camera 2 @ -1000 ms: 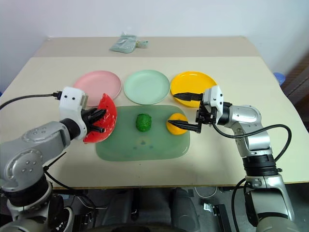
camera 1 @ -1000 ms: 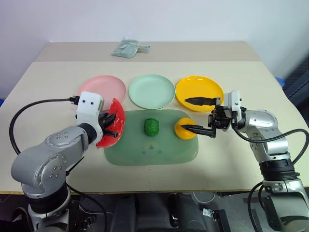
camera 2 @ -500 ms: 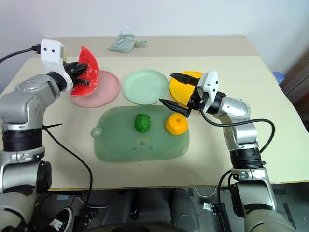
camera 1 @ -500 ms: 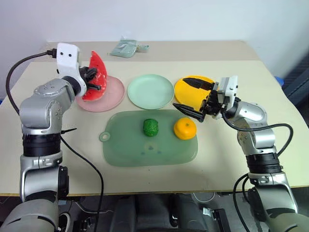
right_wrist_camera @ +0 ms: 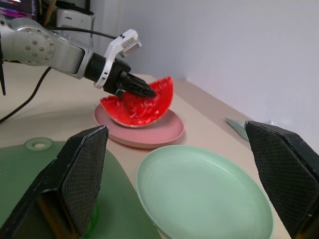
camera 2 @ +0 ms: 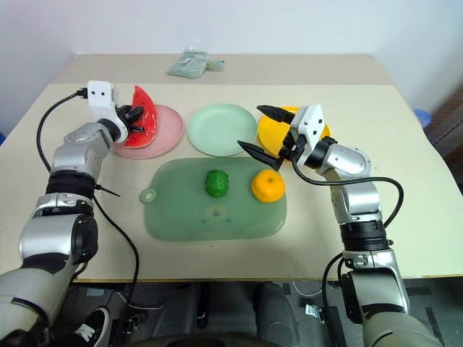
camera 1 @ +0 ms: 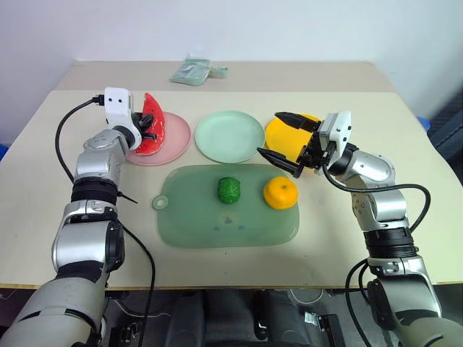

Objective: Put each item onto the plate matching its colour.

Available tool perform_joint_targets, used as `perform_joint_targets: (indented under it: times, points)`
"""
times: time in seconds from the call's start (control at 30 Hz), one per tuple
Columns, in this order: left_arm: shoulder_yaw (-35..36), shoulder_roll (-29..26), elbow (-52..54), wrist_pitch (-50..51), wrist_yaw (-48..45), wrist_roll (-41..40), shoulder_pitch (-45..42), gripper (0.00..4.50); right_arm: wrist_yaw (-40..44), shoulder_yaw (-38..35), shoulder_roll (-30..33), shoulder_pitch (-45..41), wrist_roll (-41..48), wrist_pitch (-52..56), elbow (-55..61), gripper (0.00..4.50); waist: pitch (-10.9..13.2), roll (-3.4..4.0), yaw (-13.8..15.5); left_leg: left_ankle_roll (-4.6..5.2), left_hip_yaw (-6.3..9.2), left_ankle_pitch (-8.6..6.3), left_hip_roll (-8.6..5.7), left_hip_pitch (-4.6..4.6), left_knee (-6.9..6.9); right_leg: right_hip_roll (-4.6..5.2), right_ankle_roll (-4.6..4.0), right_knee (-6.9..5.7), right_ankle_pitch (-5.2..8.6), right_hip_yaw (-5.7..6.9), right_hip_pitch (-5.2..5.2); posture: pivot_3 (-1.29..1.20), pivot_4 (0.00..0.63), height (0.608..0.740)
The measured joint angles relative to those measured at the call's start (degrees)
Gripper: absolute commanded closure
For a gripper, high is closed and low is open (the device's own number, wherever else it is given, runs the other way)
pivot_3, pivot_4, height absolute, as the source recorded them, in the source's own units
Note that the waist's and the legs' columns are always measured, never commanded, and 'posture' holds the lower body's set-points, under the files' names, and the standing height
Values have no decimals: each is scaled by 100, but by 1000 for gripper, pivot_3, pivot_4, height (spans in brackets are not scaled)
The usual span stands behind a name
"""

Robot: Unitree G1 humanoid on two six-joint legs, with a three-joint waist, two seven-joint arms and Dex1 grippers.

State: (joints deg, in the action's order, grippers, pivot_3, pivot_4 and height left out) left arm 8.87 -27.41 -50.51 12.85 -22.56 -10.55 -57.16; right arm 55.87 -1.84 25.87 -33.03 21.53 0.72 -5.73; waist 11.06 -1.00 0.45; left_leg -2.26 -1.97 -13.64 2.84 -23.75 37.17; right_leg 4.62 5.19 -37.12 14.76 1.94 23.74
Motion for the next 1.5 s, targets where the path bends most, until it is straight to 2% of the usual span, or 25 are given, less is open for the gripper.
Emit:
perform_joint_targets:
  times: [0.07, 0.1, 0.13, 0.27, 0.47, 0.6, 0.73, 0.87, 0.93, 1.07, 1.2, 1.3, 1.43, 1.5]
  points:
    - [-26, 0, 1, -128, -124, 12, 1, 792, 1, -1, 3, 43, 2, 0, 11, 0, 0, 0, 0, 0, 0, 0, 0, 0, 0, 0, 0, 0, 0, 0, 0, 0, 150, 740]
    - [-26, -1, 26, -165, -185, 10, 1, 199, 2, -1, 4, 62, 2, 1, 11, 0, 0, 0, 0, 0, 0, 0, 0, 0, 0, 0, 0, -1, 0, 0, 0, 0, 150, 740]
    - [-25, -3, 98, -168, -226, 8, 11, 62, 4, -1, 6, 66, 4, 2, 11, 0, 0, -1, -1, 0, 1, 0, 0, -1, 0, 0, 0, -1, 0, 0, 1, 0, 150, 740]
    - [-23, -87, 1069, 13, -300, -16, 129, 62, 24, -7, 9, 63, 12, 5, 42, 0, 1, -1, -5, 0, 1, 0, 1, -1, -1, 0, 0, -1, 0, -1, 1, 0, 150, 740]
    - [52, -304, 3067, 1138, -868, -648, 611, 62, 138, -15, 9, 46, 97, 45, 55, 0, 1, -1, -20, 0, 2, 0, 2, 1, 1, 0, 0, -6, 0, -1, 0, 0, 150, 740]
    - [353, -693, 4352, 2073, -1797, -1700, 1202, 62, 349, 84, 14, 49, 249, 280, 229, 0, 1, 0, -110, 0, 3, 0, 3, 1, -3, 0, -1, -4, 0, -2, 1, 0, 150, 740]
    - [70, -1141, 5503, 2270, -3130, -2293, 2296, 62, 536, 105, 126, 61, 357, 419, 348, 0, 1, 2, -120, 0, 2, 0, 4, 6, -3, 1, -2, -5, 1, -4, -1, 0, 150, 740]
    - [4, -1129, 5739, 2174, -3624, -2569, 2702, 62, 652, 129, 241, 71, 355, 520, 389, 0, 1, 1, -87, 0, 6, 0, 4, 5, 2, 1, -3, -6, 1, -2, -5, 0, 150, 740]
    - [224, -1123, 5851, 2262, -3702, -2914, 2708, 62, 614, 296, 301, 66, 253, 724, 479, 0, 1, 1, -105, 0, 6, 0, 4, 5, 1, 1, -3, -5, 1, -2, -4, 0, 150, 740]
    - [419, -1627, 6149, 2301, -4229, -3238, 3117, 62, 512, 430, 465, -2, 417, 1709, 715, 0, 2, 5, -137, 1, 3, -1, 4, 6, -9, -1, -4, -4, 2, -6, 4, 0, 150, 740]
    - [431, -1739, 5944, 2146, -4436, -3197, 3385, 62, 391, 436, 435, -207, 336, 1746, 692, 0, 2, 6, -101, 2, 3, -1, 5, 5, -5, -2, -4, -5, 2, -5, 2, 0, 150, 740]
    - [306, -1505, 5803, 1885, -4417, -3037, 3373, 62, 365, 446, 390, -332, 248, 1551, 539, 0, 1, 4, -61, 2, 3, -1, 3, 4, -1, 1, -3, 3, 2, -5, -5, 0, 150, 740]
    - [-726, -637, 5797, 1157, -3973, -2133, 3236, 62, 611, 320, 381, -317, 389, 1347, 377, 0, 2, 3, 48, 3, 5, -2, -2, -7, 6, 0, -1, 8, 0, -5, -5, 0, 150, 740]
    - [-1196, -371, 5764, 771, -3822, -1647, 3076, 62, 965, 309, 509, -201, 488, 1246, 385, 0, 2, 2, 43, 4, 6, -2, -2, -7, 7, -1, 0, 9, 0, -6, -6, 0, 150, 740]
